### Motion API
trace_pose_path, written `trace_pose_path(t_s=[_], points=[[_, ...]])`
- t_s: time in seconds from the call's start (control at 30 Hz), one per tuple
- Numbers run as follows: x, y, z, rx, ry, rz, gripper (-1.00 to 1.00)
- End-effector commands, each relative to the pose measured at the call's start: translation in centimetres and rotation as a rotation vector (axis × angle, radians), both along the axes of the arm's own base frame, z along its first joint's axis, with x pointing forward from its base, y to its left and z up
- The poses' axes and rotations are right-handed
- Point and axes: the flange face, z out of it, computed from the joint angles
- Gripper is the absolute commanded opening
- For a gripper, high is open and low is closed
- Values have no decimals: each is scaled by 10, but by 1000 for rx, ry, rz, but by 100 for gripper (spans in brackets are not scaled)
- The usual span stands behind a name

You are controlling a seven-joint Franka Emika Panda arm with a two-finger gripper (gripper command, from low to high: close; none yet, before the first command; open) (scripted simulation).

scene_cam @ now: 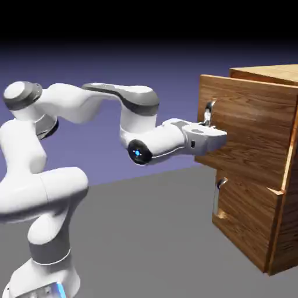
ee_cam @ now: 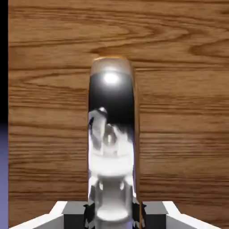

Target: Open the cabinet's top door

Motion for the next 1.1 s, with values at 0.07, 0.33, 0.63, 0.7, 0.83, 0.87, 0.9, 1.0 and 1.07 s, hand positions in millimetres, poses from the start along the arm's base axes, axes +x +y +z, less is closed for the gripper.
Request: trace_pose_path(t_s=[0.07,0.33,0.63,0.7,0.83,0.87,0.9,1.0,1.07], points=[[-9,-16,0,0,0,66,-100],[-30,-64,0,0,0,259,-100],[-43,-132,0,0,0,513,-100],[-43,-148,0,0,0,570,-100],[-41,-177,0,0,0,677,-100],[-41,-183,0,0,0,701,-100],[-40,-189,0,0,0,723,-100],[-37,-203,0,0,0,776,-100],[-36,-210,0,0,-1,800,-100]])
